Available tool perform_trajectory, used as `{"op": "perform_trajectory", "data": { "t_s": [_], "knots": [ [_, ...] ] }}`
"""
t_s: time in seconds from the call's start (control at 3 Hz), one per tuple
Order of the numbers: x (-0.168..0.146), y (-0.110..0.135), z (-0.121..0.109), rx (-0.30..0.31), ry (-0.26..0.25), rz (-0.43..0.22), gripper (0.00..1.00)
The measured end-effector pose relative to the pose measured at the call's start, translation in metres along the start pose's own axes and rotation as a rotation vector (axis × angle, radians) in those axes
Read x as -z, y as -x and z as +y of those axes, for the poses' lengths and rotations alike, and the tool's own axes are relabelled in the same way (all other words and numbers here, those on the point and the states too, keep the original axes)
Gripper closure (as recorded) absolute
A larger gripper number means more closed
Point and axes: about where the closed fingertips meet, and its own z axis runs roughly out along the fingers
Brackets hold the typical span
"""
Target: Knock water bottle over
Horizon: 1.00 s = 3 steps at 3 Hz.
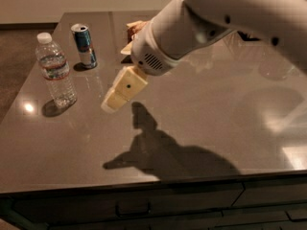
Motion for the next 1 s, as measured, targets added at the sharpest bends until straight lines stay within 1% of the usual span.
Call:
{"op": "perform_trajectory", "data": {
  "t_s": [0.33,0.67,1.0],
  "knots": [
    [-0.04,0.036,-0.002,-0.005,-0.033,-0.075,0.0],
    [-0.076,0.067,-0.012,-0.017,-0.058,-0.125,0.0],
    [-0.105,0.095,-0.014,-0.021,-0.044,-0.16,0.0]
  ]
}}
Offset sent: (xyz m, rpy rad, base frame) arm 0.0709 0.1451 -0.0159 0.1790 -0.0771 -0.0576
